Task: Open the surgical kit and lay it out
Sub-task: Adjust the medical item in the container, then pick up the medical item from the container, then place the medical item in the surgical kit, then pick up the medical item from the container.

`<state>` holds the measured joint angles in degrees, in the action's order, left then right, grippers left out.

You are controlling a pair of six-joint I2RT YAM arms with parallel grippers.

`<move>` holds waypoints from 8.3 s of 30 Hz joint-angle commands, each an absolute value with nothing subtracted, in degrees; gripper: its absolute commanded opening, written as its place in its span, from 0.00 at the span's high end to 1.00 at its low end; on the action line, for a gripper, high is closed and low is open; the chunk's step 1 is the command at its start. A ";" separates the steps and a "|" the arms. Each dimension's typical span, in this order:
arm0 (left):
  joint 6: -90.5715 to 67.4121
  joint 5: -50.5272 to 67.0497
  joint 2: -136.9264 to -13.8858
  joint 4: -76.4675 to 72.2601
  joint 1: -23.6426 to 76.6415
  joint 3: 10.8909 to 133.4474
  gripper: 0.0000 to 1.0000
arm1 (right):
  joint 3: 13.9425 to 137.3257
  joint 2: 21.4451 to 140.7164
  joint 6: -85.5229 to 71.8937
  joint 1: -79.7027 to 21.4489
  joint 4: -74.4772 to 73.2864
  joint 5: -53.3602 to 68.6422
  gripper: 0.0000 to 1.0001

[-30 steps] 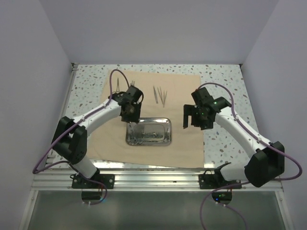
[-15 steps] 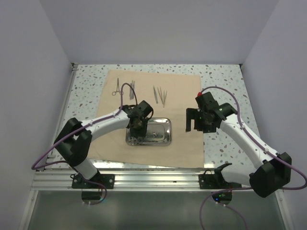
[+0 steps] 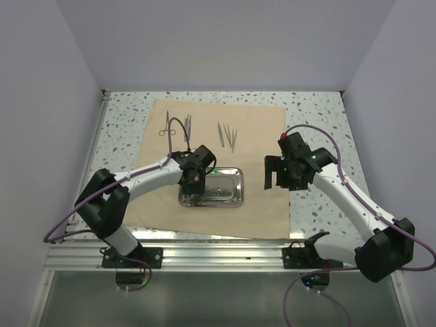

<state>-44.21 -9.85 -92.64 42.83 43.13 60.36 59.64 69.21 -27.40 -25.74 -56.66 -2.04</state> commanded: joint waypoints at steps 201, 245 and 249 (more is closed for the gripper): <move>-36.38 2.20 -92.90 40.61 33.22 59.59 0.58 | 64.95 78.31 -27.33 -25.49 -55.28 -1.76 0.09; -30.50 -2.81 -114.53 31.29 33.40 61.52 1.00 | 67.15 79.80 -28.21 -25.49 -57.04 -3.69 0.09; -30.32 -6.31 -108.22 35.32 33.40 64.33 1.00 | 67.32 80.07 -28.30 -25.49 -56.87 -3.43 0.09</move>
